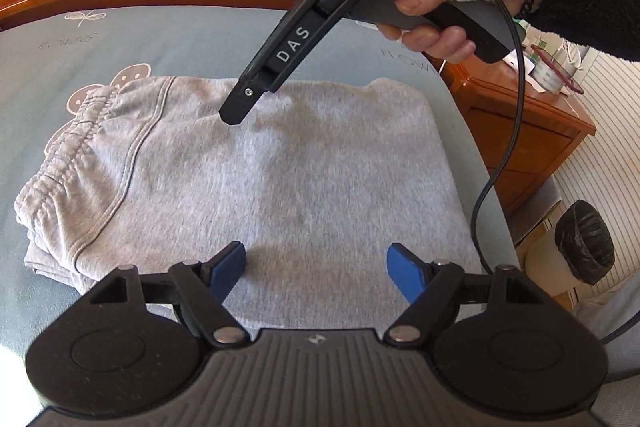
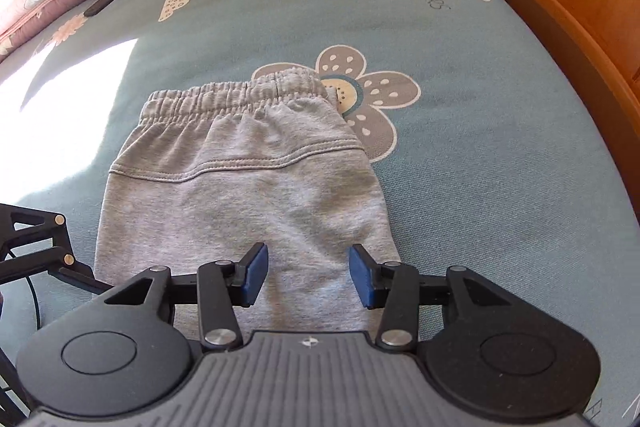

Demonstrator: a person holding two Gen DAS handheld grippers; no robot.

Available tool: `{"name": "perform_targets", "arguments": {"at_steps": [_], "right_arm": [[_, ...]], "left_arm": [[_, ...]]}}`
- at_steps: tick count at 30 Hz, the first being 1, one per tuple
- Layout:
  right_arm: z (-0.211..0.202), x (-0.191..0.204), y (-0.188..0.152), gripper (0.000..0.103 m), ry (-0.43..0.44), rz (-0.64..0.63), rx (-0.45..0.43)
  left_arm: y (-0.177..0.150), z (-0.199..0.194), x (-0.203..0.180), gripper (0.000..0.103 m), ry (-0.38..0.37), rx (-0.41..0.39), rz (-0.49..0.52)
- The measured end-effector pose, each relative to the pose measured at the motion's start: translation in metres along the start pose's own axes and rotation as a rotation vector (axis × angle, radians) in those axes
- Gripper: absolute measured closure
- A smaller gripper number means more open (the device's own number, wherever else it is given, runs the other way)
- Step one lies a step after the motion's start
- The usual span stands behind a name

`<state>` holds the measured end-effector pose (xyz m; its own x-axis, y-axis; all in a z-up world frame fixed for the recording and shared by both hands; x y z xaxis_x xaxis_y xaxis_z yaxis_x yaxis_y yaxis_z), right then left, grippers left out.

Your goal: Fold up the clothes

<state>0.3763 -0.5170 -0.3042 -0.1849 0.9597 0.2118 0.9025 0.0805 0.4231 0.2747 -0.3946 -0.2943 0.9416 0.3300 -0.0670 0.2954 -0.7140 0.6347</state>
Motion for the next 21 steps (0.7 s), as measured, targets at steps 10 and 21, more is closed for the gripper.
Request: {"name": "perform_targets", "arguments": {"at_steps": [10,21], "right_arm": [[0.02,0.028,-0.024,0.047,0.112,-0.022,0.082],[-0.025,0.011,-0.045,0.047,0.041,0.017,0.107]], "left_arm": [[-0.02,0.004,-0.001,0.025,-0.007,0.066,-0.024],[-0.014,0.009,-0.008,0.024,0.01,0.052,0.036]]}}
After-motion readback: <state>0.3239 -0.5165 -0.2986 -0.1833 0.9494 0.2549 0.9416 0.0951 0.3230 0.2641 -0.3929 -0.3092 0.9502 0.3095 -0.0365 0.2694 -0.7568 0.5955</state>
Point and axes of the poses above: each gripper's, at about its wrist camera, not at the fingertips, and z roughly the way its jaws point, x to its left, y to its top, the point moved 8 cm from there along z, roughly the way its jaws point, and after that the axes turned 10 degrees about z, right-handed, at the moved point
